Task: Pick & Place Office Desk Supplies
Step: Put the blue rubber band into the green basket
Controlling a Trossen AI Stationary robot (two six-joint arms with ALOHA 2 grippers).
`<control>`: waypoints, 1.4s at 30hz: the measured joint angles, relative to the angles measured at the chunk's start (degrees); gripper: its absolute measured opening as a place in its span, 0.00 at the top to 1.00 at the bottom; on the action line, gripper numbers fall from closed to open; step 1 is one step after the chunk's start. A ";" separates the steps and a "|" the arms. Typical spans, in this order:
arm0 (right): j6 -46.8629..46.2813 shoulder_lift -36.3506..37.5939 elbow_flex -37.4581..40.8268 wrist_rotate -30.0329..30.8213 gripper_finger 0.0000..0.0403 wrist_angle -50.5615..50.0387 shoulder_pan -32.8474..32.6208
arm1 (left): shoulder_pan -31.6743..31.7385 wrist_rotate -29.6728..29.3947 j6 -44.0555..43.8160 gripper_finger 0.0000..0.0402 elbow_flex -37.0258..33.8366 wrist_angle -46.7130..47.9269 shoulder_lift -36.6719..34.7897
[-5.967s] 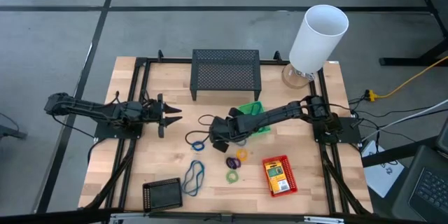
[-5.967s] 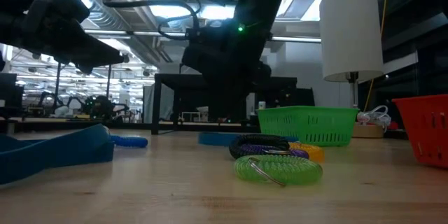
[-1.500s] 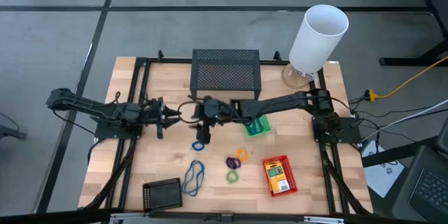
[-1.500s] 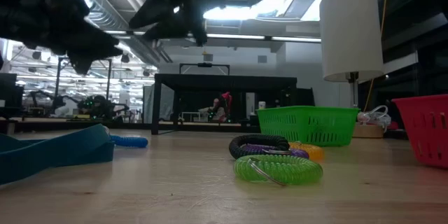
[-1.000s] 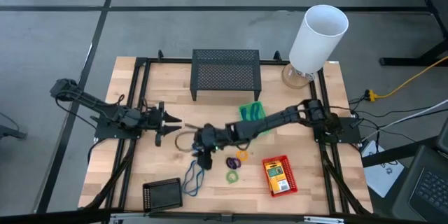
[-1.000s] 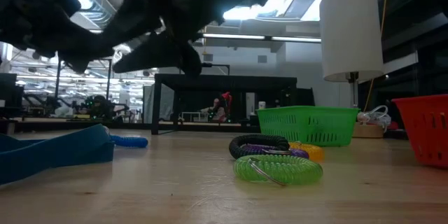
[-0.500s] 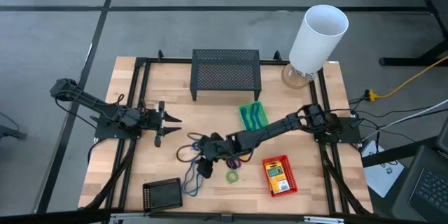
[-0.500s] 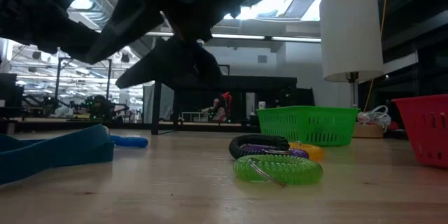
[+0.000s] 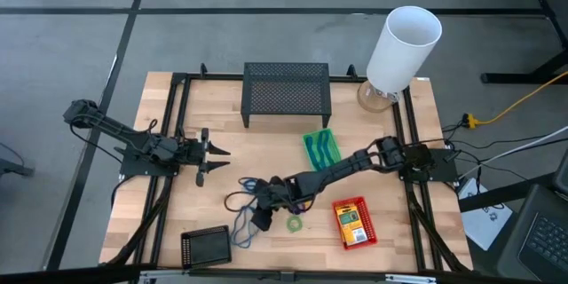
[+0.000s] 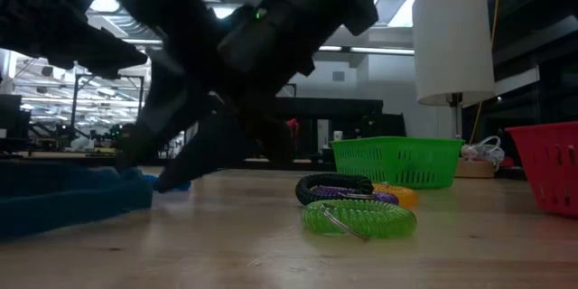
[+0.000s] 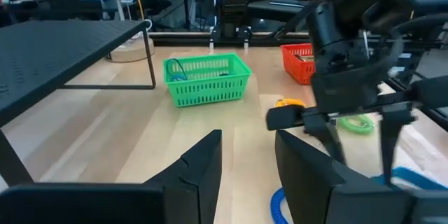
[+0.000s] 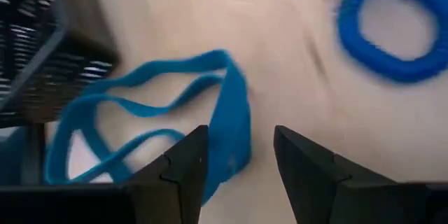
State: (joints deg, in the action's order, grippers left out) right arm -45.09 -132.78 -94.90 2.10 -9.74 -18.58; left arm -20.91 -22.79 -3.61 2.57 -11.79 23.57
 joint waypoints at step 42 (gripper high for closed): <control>1.15 -0.15 -2.18 -2.52 0.59 -1.80 0.86 | 0.00 2.30 -1.84 0.68 0.07 0.07 0.04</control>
State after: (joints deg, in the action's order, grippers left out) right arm -43.94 -132.92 -97.08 -0.42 -11.54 -17.72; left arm -20.91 -20.49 -5.45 2.63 -11.73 23.62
